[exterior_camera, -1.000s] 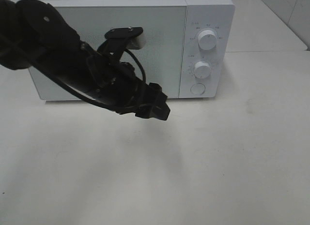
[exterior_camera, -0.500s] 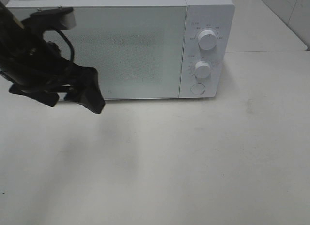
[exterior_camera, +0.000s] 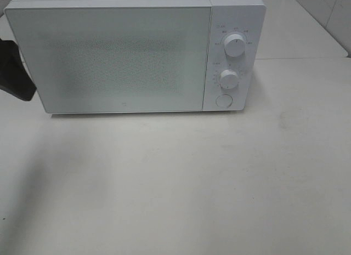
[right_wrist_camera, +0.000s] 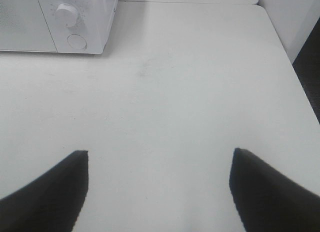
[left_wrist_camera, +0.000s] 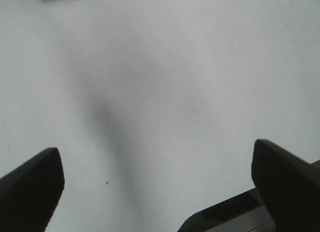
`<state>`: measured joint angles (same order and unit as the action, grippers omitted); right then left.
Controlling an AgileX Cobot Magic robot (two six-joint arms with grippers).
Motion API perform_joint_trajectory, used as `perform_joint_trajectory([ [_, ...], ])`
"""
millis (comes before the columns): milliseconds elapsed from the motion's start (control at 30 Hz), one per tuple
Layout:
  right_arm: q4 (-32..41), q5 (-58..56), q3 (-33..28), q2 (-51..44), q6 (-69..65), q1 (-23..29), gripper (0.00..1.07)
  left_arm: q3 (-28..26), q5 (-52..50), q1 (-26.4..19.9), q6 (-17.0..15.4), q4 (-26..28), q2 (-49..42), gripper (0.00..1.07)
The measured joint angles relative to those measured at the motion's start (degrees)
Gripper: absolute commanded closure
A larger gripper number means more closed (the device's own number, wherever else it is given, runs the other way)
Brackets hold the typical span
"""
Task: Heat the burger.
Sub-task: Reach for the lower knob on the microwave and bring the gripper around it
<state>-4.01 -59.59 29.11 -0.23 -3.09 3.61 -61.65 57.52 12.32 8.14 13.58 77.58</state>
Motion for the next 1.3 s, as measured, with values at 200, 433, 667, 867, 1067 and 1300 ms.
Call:
perform_joint_trajectory([
  [200, 0.0, 0.0, 0.0, 0.0, 0.0, 0.0, 0.31, 0.3, 2.3, -4.2, -1.9, -4.6, -3.3, 0.12],
  [433, 0.0, 0.0, 0.0, 0.0, 0.0, 0.0, 0.31, 7.8, 2.2, -6.0, -5.8, -10.3, -12.8, 0.12],
  [667, 0.0, 0.0, 0.0, 0.0, 0.0, 0.0, 0.31, 15.9, 1.3, -6.1, -8.4, -13.6, -24.2, 0.12],
  [867, 0.0, 0.0, 0.0, 0.0, 0.0, 0.0, 0.31, 21.3, 1.3, -6.1, -8.5, -13.9, -36.1, 0.12],
  [1067, 0.0, 0.0, 0.0, 0.0, 0.0, 0.0, 0.31, 25.4, 1.7, -6.1, -8.5, -13.9, -47.3, 0.12],
  [1300, 0.0, 0.0, 0.0, 0.0, 0.0, 0.0, 0.31, 30.8, 2.0, -6.1, -8.1, -13.9, -58.0, 0.12],
])
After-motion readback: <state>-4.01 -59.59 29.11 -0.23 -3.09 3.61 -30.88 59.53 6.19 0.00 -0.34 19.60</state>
